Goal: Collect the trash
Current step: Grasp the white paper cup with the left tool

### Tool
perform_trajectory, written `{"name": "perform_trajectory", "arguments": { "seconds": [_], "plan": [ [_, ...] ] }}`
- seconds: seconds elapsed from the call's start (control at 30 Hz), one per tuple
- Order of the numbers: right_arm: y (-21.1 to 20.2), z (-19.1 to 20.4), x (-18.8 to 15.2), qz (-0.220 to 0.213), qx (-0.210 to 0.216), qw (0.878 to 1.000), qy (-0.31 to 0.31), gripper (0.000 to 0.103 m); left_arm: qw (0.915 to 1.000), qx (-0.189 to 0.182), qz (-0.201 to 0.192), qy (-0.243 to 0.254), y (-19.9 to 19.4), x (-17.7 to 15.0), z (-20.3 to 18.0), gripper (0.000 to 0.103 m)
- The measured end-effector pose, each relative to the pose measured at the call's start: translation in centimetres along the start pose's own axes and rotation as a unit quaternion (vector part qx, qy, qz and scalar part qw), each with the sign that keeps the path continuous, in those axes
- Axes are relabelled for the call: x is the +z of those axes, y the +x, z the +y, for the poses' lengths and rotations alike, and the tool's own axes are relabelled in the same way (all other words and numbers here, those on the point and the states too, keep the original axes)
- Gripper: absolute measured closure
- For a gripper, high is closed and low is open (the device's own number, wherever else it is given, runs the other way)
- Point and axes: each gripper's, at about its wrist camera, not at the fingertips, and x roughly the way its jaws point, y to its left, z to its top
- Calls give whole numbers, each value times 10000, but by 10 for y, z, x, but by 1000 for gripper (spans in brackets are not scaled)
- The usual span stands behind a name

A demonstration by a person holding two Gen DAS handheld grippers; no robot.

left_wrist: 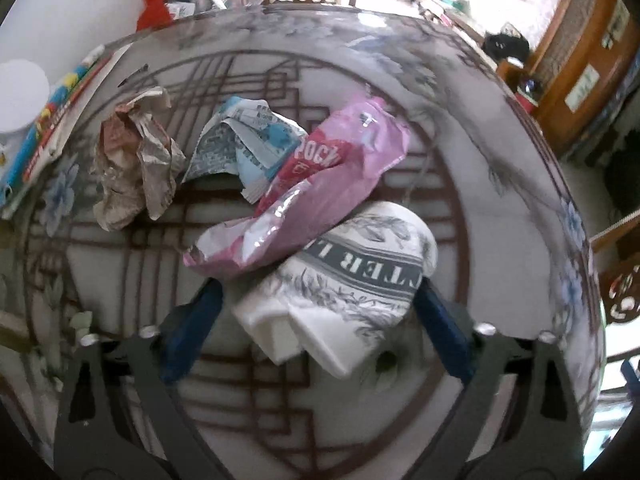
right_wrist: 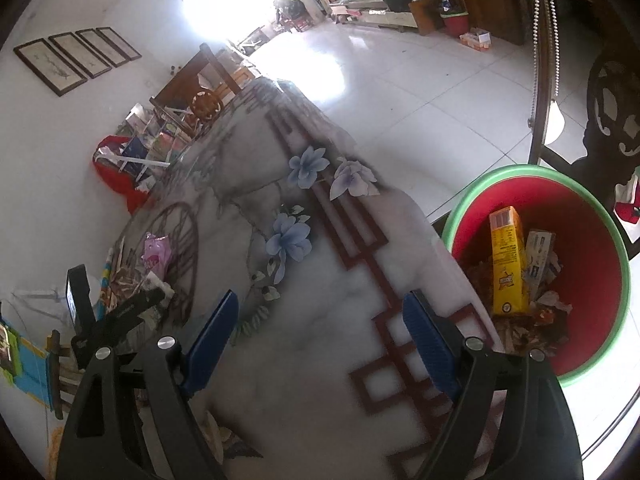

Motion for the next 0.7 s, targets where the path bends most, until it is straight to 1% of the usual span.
{"name": "perform_trajectory", "arguments": {
  "seconds": [0.03, 0.1, 0.13, 0.23, 0.4, 0.43, 0.53, 0.63, 0.7],
  "plan": [
    [2, 2, 0, 18, 1, 10000, -25, 22, 10000, -28, 30, -32, 0, -1, 0, 55],
    [6, 7, -1, 65, -6, 10000, -75, 22, 9997, -204, 149, -72, 2, -2, 0, 75],
    [8, 10, -2, 87, 2, 9999, -91, 22, 9993, -322, 181, -71, -1, -6, 2, 81],
    [13, 21, -3, 129, 37, 9998, -177, 22, 9988, -470, 149, -51, -14, -20, 11, 81],
    [23, 48, -10, 235, 96, 9987, -435, 22, 9980, -616, 43, -100, -52, -60, 36, 82],
    [26, 54, -11, 256, 115, 9983, -502, 22, 9976, -669, 29, -165, -66, -74, 44, 82],
    [34, 82, -20, 325, 206, 9961, -792, 22, 9969, -717, 12, -310, -89, -98, 63, 81],
    [43, 106, -28, 395, 309, 9934, -1029, 22, 9948, -841, -40, -575, -108, -117, 82, 81],
    [51, 126, -36, 418, 361, 9908, -1235, 22, 9936, -918, -126, -653, -116, -125, 91, 81]
  ]
}}
